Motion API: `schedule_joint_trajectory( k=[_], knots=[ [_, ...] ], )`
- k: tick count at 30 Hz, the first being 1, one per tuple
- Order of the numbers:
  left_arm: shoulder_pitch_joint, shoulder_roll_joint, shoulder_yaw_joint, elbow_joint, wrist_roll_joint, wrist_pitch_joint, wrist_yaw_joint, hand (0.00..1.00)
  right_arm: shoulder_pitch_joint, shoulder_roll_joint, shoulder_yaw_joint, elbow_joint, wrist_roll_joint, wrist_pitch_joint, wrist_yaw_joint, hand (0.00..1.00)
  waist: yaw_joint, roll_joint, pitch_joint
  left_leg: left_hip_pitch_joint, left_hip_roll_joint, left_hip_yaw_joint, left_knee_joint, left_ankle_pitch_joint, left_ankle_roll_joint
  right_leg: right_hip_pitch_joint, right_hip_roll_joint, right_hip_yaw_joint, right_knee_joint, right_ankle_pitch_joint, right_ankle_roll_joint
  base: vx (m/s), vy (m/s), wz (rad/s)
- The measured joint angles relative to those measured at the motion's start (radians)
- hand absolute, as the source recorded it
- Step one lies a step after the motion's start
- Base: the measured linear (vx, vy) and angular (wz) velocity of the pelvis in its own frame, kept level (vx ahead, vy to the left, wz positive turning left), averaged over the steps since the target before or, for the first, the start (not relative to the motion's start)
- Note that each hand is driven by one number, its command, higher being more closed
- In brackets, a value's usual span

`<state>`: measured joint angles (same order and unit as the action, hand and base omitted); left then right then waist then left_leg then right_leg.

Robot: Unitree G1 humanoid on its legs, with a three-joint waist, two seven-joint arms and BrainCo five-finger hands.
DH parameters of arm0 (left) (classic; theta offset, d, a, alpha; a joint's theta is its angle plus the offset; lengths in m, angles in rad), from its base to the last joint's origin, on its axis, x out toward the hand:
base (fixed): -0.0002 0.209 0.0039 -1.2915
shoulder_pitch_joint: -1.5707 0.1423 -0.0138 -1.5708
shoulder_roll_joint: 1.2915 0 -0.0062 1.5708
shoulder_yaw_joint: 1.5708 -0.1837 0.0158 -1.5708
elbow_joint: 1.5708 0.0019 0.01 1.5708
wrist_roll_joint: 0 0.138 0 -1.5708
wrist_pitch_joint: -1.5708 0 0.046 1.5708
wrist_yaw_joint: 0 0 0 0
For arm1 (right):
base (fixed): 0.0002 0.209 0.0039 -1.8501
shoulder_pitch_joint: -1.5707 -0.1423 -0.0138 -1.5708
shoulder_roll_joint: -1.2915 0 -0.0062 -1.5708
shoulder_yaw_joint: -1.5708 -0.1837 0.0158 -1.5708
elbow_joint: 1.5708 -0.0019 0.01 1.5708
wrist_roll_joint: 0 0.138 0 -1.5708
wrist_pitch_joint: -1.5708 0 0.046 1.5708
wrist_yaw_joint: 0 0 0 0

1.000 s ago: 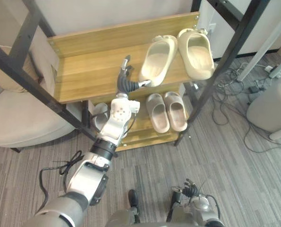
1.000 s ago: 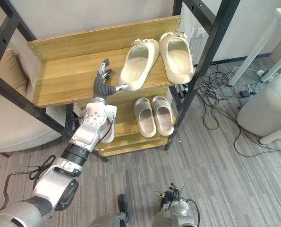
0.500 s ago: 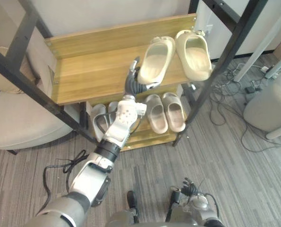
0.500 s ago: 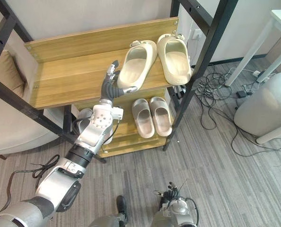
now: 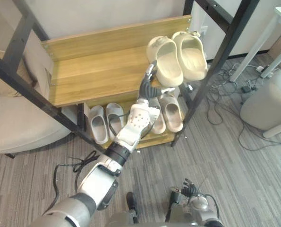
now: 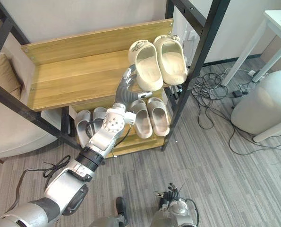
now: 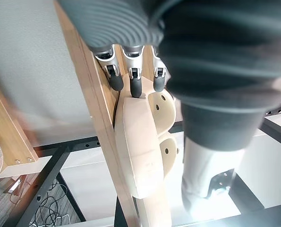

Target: Organize the slippers on the shoe rack

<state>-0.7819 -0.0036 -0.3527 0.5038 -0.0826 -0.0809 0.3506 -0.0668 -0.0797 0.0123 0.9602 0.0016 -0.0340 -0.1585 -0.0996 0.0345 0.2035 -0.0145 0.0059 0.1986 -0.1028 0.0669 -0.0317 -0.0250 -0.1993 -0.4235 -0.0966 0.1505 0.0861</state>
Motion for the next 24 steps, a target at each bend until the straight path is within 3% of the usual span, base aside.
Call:
schedule_joint_trajectory(
  k=[14, 19, 24],
  knots=[
    [0.000, 0.030, 0.023, 0.000, -0.002, 0.000, 0.014, 0.00, -0.005, 0.001, -0.013, 0.013, 0.000, 0.000, -0.010, 0.00, -0.008, 0.000, 0.000, 0.002, 0.001, 0.016, 0.000, -0.013, -0.008, -0.008, 0.001, 0.014, 0.000, 0.000, 0.000, 0.00, 0.003, -0.03],
    [0.001, 0.059, 0.072, -0.011, -0.042, 0.017, -0.025, 0.00, -0.010, 0.004, -0.010, 0.008, 0.000, 0.005, -0.008, 0.00, -0.010, 0.006, -0.003, 0.002, 0.004, 0.003, 0.000, -0.012, -0.008, 0.000, 0.002, -0.011, 0.000, -0.004, -0.002, 0.00, 0.003, 0.06],
    [0.060, 0.102, 0.125, -0.149, -0.080, 0.025, -0.027, 0.00, 0.002, 0.009, -0.006, 0.005, 0.000, 0.014, -0.004, 0.00, -0.002, 0.014, -0.008, 0.002, 0.004, -0.056, 0.000, -0.001, -0.001, 0.035, 0.001, -0.065, 0.007, -0.015, 0.006, 0.03, 0.011, 0.33]
  ],
)
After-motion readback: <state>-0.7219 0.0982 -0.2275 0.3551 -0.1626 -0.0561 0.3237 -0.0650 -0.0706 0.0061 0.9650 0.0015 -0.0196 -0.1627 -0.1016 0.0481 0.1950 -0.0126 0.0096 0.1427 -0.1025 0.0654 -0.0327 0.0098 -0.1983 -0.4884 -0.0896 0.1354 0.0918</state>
